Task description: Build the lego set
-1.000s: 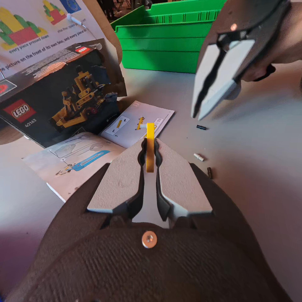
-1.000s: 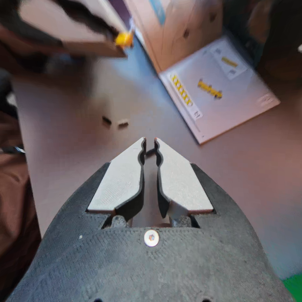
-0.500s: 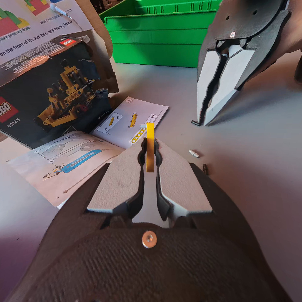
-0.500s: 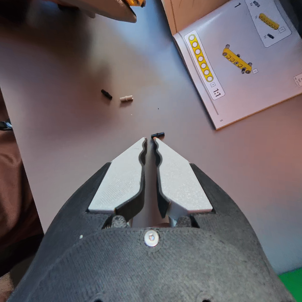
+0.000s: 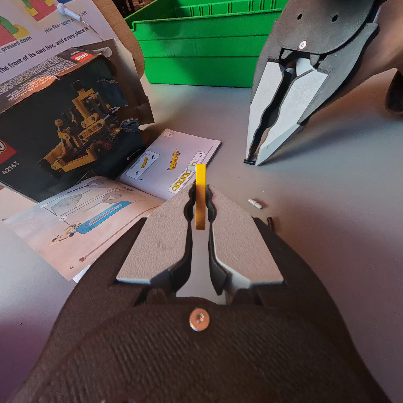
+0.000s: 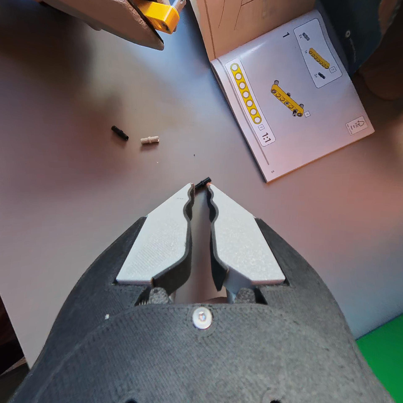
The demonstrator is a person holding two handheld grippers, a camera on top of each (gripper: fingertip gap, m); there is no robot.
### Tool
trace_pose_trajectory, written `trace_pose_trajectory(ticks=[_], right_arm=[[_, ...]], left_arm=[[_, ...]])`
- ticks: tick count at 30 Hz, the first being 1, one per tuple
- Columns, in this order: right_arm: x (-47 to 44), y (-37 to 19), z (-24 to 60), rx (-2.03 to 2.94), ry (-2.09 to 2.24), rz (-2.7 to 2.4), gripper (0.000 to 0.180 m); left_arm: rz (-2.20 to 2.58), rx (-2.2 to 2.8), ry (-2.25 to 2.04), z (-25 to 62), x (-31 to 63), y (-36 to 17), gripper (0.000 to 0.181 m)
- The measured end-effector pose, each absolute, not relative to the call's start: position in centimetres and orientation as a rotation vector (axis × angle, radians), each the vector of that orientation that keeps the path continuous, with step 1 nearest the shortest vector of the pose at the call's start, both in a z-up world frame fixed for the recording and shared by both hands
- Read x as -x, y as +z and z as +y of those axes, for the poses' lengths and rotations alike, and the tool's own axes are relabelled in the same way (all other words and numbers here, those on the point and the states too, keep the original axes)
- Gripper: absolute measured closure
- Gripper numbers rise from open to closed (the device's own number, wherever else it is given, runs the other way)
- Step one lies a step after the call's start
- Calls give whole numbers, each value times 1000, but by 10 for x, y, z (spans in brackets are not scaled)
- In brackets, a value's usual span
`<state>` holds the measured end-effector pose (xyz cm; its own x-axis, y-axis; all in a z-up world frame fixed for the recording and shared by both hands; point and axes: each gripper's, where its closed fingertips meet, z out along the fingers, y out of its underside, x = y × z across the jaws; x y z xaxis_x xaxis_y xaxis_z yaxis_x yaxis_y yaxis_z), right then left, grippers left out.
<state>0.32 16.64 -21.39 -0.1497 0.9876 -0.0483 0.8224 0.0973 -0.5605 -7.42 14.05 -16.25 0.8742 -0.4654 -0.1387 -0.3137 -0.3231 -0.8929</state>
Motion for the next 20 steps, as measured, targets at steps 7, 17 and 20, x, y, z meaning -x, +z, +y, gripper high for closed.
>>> trace_pose_trajectory(ticks=[7,17,20], right_arm=[[2,-214,165,1760,681,-2033,174],[6,-207,167,1732,717,-2003,174],[7,-201,169,1726,750,-1967,179]], left_arm=[[584,1929,-164,140,72,-162,176],[579,1927,-164,140,73,-162,176],[581,1927,-164,140,73,-162,176]])
